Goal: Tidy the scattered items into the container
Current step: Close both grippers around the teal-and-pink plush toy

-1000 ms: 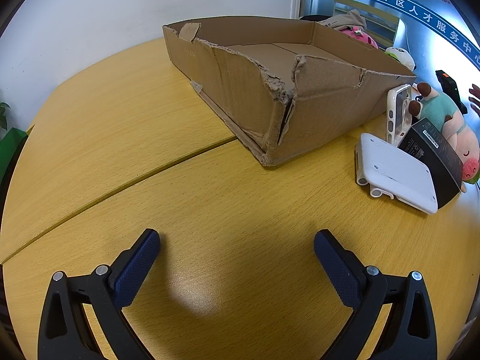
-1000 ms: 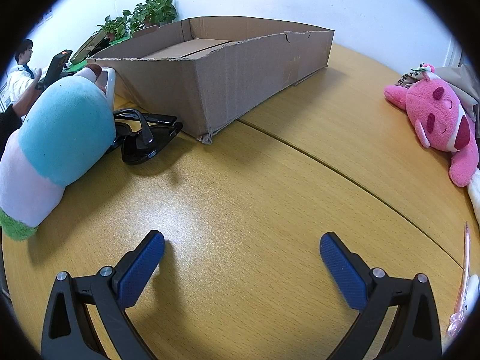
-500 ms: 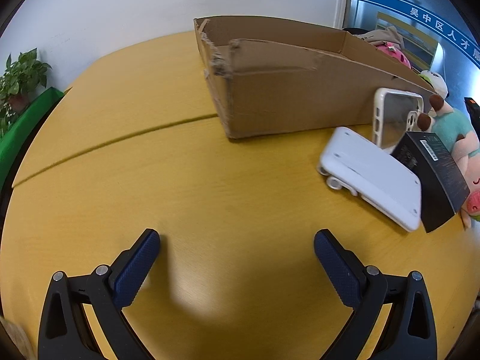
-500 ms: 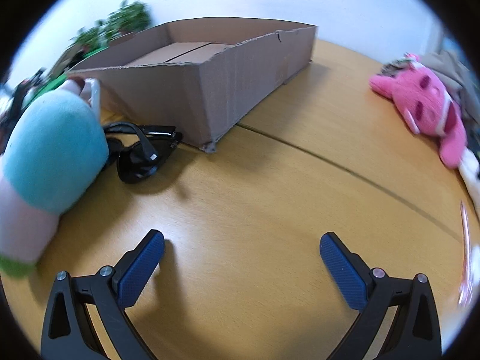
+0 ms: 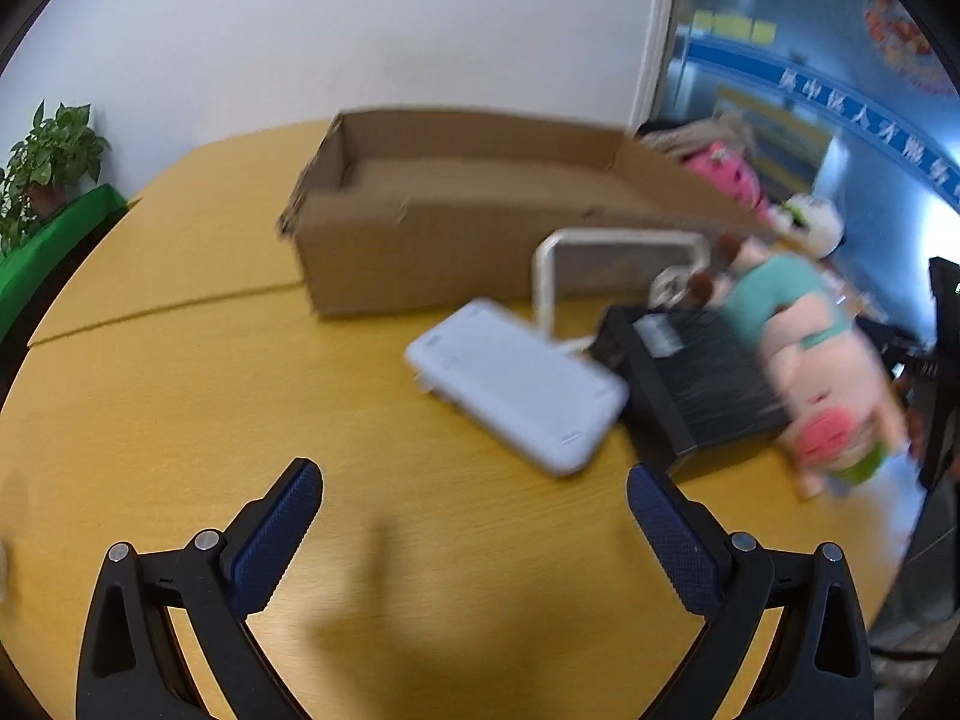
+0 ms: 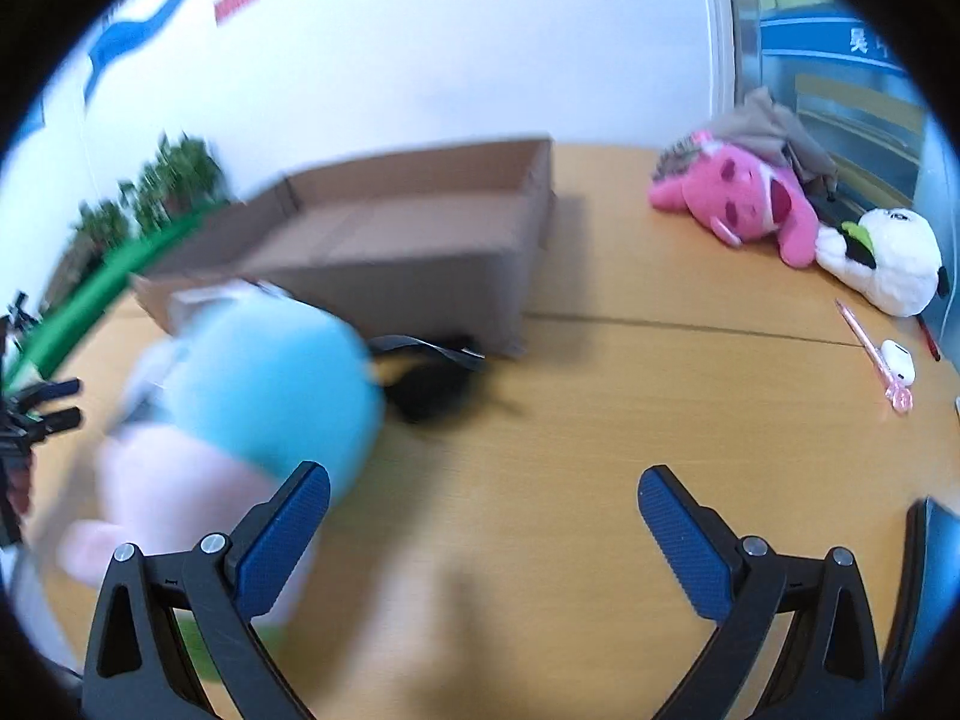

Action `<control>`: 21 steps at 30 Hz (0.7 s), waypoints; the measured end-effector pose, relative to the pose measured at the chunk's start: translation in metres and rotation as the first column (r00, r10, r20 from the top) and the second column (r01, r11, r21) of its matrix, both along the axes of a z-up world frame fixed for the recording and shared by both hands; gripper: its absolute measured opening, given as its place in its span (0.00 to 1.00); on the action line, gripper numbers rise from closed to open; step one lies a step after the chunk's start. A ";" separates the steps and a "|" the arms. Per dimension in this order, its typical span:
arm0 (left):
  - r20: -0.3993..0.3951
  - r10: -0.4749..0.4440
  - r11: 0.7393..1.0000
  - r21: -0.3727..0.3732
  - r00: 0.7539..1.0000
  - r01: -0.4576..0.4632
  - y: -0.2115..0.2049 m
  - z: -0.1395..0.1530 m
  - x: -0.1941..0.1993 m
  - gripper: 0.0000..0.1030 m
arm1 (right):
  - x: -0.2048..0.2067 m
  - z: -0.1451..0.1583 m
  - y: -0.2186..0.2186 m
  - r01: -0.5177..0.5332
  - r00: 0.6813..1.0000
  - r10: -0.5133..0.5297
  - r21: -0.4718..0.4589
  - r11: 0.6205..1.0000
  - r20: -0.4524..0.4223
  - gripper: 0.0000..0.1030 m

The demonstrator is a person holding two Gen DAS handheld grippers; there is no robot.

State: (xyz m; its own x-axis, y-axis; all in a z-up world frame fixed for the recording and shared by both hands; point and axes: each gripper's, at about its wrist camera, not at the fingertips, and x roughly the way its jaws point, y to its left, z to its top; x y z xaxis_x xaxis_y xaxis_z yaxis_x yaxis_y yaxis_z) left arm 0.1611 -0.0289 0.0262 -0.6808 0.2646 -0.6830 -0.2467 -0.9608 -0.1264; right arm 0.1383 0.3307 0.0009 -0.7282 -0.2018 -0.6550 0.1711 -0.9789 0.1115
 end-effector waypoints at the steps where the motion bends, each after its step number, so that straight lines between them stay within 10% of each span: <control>1: -0.025 -0.011 1.000 0.014 1.000 0.012 0.005 0.008 0.006 1.00 | 0.005 0.005 -0.010 -0.011 1.000 0.011 -0.010 1.000 -0.003 1.00; 7: -0.089 -0.041 0.998 0.039 0.995 0.044 0.055 0.030 0.004 1.00 | 0.018 0.012 -0.080 -0.052 0.998 0.056 -0.114 0.992 0.029 1.00; 21: 0.015 -0.120 0.972 0.206 0.993 0.114 0.085 0.013 -0.012 1.00 | 0.015 -0.005 -0.106 0.031 0.997 -0.030 -0.017 0.999 0.073 1.00</control>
